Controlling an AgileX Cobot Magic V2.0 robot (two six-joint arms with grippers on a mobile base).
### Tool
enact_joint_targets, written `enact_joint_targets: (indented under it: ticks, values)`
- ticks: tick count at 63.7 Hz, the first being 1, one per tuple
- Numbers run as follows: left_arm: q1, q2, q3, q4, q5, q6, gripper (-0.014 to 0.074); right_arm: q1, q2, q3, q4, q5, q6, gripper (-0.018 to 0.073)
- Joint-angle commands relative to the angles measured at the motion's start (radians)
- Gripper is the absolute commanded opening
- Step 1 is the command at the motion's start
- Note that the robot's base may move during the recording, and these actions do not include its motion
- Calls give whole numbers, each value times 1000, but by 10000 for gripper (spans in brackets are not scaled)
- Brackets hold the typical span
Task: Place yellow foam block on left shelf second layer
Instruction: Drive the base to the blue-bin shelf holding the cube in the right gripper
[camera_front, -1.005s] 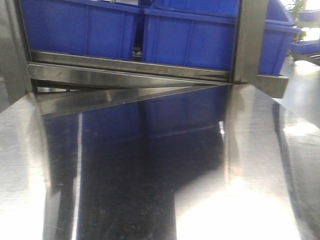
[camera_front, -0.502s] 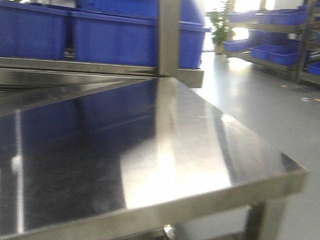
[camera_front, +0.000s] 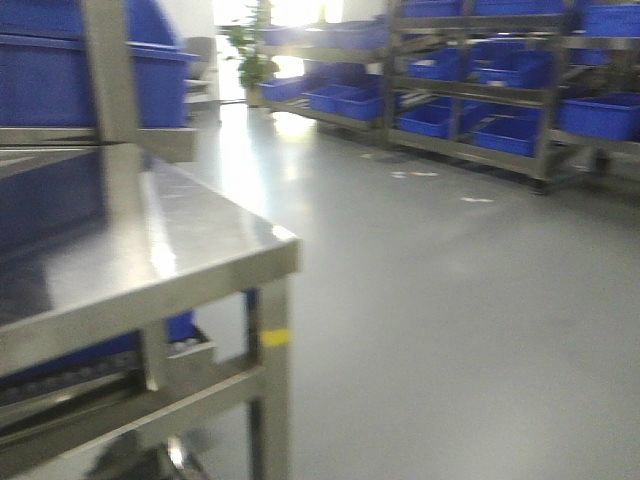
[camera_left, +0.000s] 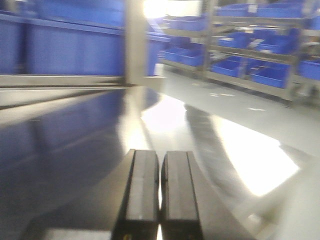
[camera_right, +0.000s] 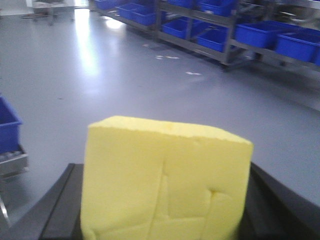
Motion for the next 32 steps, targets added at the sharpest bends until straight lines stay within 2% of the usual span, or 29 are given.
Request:
enact_joint_targets:
  ticks: [1, 32]
  values:
    - [0, -11, 28, -7, -84, -4, 136, -6, -6, -29, -16, -92, -8, 328]
    - [0, -11, 28, -7, -84, -4, 136, -6, -6, -29, -16, -91, -8, 328]
